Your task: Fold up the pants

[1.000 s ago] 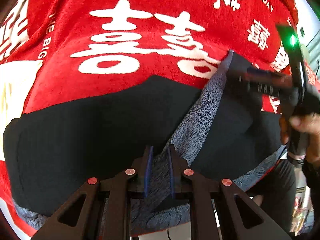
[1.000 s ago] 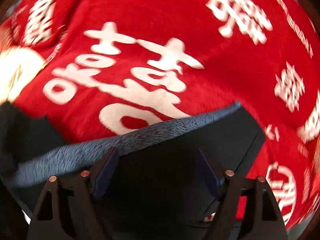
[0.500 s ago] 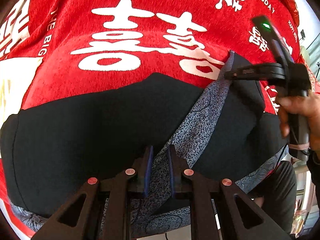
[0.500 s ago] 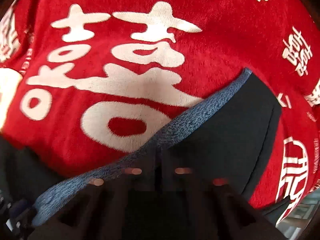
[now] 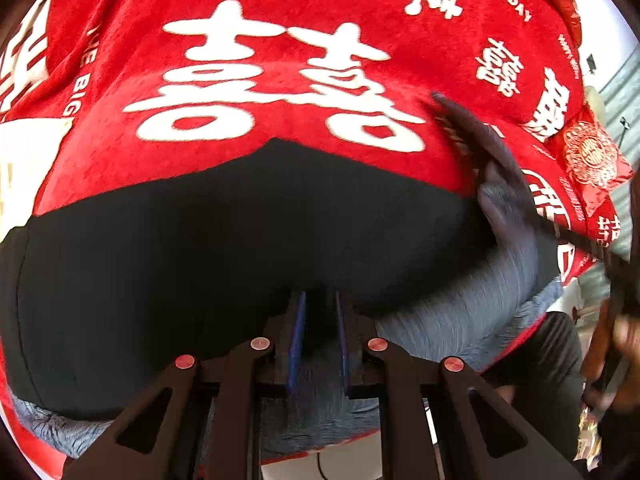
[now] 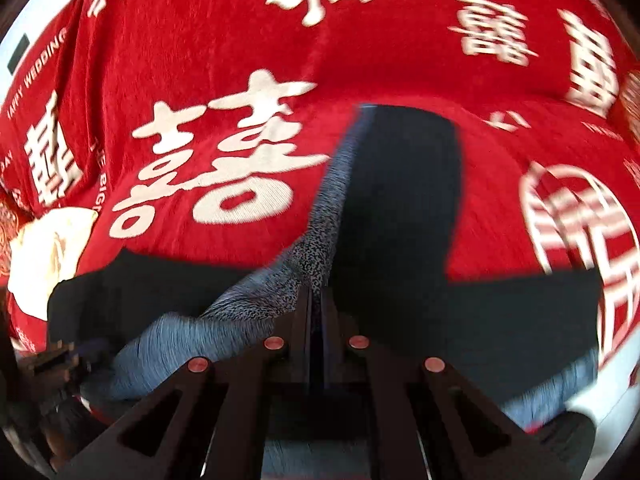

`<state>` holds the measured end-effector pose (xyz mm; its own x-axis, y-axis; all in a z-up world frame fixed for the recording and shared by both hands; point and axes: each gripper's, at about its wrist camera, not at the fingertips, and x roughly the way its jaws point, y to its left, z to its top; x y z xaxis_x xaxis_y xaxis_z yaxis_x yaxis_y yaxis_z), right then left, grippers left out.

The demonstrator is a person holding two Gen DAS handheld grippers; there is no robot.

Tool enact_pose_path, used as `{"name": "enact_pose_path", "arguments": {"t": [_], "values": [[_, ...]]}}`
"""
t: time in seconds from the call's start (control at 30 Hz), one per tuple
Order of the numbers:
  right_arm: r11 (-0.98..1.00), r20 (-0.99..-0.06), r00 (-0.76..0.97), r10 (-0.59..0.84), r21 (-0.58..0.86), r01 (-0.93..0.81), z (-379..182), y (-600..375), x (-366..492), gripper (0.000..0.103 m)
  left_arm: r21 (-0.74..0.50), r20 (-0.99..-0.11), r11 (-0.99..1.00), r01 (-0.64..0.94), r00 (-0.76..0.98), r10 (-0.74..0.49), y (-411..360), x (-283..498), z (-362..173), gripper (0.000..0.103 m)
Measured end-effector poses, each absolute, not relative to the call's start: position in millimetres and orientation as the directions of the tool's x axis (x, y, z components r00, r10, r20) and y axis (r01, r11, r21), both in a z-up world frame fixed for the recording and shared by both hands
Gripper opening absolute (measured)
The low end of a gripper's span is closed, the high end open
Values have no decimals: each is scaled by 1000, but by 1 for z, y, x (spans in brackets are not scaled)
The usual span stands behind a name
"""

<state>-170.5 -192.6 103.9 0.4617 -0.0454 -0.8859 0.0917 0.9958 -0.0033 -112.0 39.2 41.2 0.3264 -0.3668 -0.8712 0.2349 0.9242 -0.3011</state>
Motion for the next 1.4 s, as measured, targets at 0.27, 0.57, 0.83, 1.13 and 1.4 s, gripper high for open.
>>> {"name": "enact_pose_path", "arguments": {"t": [0.27,0.57,0.83,1.13,1.4], "values": [[984,-891,450,-67,16,179,87,-237,-242,1,-340,-875,860,380,208,-438,-47,-125,28,15],[993,-753,648,-114,-104,54,144,-207,-173,101,-302,-888,866,399,212,-407,-71,-140,18,15],[949,-866,414,-282,-314,-10,87,-158,-49,101,-281,-893,872,400,222,-390,-71,-145,17,15],[982,-933,307,-187,-169,84,55,-234,-58,10,-277,-897,876,396,222,-384,-73,-144,22,15],[950,-715,699,-14,208,232,113,-335,-241,10,-356,-862,799,485,159,-481,-123,-130,44,15]]}}
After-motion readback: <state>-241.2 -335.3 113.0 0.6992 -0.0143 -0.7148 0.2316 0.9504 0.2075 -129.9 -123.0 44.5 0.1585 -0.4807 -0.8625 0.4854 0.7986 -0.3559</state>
